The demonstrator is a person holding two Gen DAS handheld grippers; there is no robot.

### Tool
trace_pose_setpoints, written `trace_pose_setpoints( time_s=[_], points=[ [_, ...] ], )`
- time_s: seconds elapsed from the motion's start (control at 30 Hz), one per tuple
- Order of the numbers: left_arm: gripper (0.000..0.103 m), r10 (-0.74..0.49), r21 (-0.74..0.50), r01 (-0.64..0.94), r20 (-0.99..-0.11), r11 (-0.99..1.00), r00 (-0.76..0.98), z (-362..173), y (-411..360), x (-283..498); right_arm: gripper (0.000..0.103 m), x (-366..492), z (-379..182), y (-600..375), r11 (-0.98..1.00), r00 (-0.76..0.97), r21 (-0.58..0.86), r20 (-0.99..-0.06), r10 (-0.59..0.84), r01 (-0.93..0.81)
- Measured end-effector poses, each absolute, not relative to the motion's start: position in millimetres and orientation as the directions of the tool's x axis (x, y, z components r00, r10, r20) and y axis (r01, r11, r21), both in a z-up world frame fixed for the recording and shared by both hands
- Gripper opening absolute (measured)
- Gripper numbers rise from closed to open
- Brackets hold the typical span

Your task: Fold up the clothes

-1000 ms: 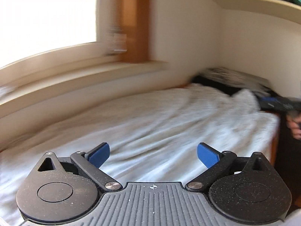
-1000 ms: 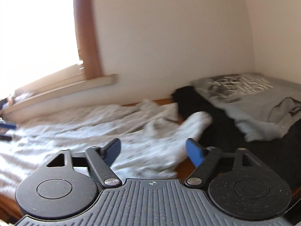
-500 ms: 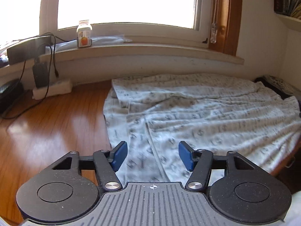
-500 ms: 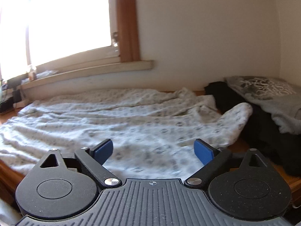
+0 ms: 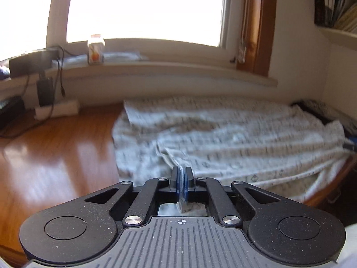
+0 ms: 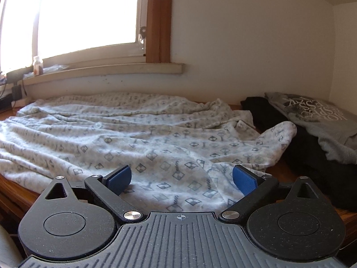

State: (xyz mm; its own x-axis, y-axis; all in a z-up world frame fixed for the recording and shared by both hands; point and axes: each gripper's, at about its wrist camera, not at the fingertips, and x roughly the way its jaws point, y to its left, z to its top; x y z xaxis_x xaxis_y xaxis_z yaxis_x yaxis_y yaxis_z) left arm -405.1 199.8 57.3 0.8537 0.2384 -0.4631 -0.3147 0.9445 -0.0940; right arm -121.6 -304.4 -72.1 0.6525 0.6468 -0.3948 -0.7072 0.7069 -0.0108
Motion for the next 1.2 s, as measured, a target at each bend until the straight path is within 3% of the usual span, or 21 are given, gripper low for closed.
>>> trace_pose_setpoints(
  time_s=[0.07,0.17,0.23,0.37,0.5,0.8,1.13,1.17,1.2],
  points=[
    [0.003,0.244,-0.116,-0.324,-0.439,0.939,0.865,68,206,-406,0.097,-122,-73,-307,0.705,0.651,-0.009,-0.393,0.649,-0.709],
    [0.005,0.245,-0.075,-0.318,-0.48,0.945,0.842,69,204,-401,0.097,-126,-72,-312,0.697,0.656,-0.053,-0.393,0.644,-0.715],
    [0.014,0.253,-0.06,-0.325,-0.503,0.944,0.827,66,201,-398,0.097,-128,-71,-319,0.691,0.659,-0.084,-0.398,0.638,-0.718],
    [0.052,0.255,-0.02,-0.306,-0.498,0.952,0.829,68,187,-387,0.097,-130,-64,-341,0.7,0.679,-0.111,-0.389,0.623,-0.706],
    [0.059,0.169,0.008,-0.19,-0.497,0.982,0.851,72,153,-349,0.097,-134,-60,-353,0.699,0.697,-0.153,-0.368,0.616,-0.699],
    [0.055,-0.083,0.137,0.186,-0.545,0.973,0.834,56,36,-249,0.096,-135,-60,-341,0.659,0.63,-0.028,-0.323,0.706,-0.752],
    [0.054,-0.229,0.139,0.394,-0.624,0.909,0.747,30,-15,-204,0.094,-157,-63,-298,0.566,0.562,-0.093,-0.326,0.76,-0.819],
    [0.05,-0.239,0.136,0.405,-0.624,0.904,0.744,30,-17,-202,0.094,-156,-63,-301,0.568,0.56,-0.079,-0.323,0.763,-0.819],
    [0.034,-0.246,0.135,0.411,-0.621,0.902,0.744,31,-17,-200,0.094,-154,-62,-305,0.567,0.553,-0.058,-0.321,0.769,-0.822]
  ],
)
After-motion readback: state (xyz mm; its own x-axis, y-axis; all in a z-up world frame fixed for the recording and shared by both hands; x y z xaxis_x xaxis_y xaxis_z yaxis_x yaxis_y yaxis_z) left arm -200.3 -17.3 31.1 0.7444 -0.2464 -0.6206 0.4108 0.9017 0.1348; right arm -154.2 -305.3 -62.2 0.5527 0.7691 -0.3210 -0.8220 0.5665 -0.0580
